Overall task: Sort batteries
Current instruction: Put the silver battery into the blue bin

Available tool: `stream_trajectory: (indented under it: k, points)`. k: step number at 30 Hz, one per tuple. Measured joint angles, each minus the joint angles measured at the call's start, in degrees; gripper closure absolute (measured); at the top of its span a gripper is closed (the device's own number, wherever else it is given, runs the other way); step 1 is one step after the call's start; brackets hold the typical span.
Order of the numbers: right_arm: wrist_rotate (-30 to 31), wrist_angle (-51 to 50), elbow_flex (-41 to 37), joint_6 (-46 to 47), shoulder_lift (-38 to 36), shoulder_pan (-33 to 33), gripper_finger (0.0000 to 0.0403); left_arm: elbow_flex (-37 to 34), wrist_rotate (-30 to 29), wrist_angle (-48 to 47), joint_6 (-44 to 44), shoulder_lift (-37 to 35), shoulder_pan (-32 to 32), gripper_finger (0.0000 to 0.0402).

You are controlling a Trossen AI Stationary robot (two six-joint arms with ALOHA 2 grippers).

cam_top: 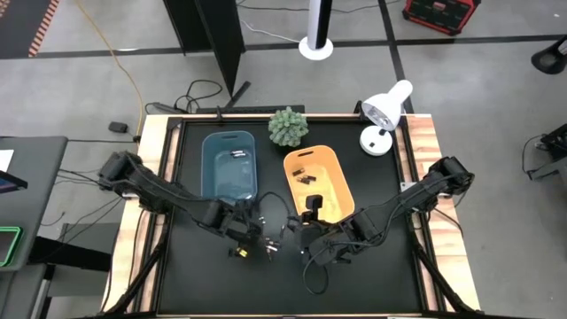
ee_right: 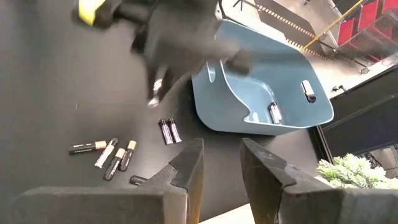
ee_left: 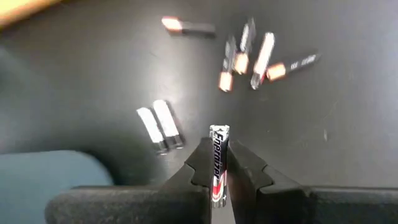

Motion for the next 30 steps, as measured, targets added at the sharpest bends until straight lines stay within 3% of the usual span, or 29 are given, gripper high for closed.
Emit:
stream_trajectory:
  k: [6, 11, 14, 20, 30]
  points:
    - [0.0, 0.0, 0.0, 0.0, 0.0, 0.0, 0.0281, 0.1, -9.5, -2.8, -0.7, -9.9, 0.5, 0.0386]
    - [0.0, 0.0, 0.0, 0.0, 0.0, 0.0, 0.0281, 0.1, -16.0, -5.6, -0.1, -17.2, 4.8, 0.0386]
    - [0.0, 0.0, 0.0, 0.0, 0.0, 0.0, 0.0281, 0.1, -15.8, -8.3, 1.6, -18.6, 9.8, 0.0386]
    - [0.0, 0.0, 0.0, 0.1, 0.0, 0.0, 0.0281, 0.1, -10.0, -9.3, 9.1, -16.7, 18.8, 0.0387]
    - [0.0, 0.0, -0.1, 0.1, 0.0, 0.0, 0.0281, 0.1, -7.9, -9.0, 15.6, -12.4, 27.4, 0.035]
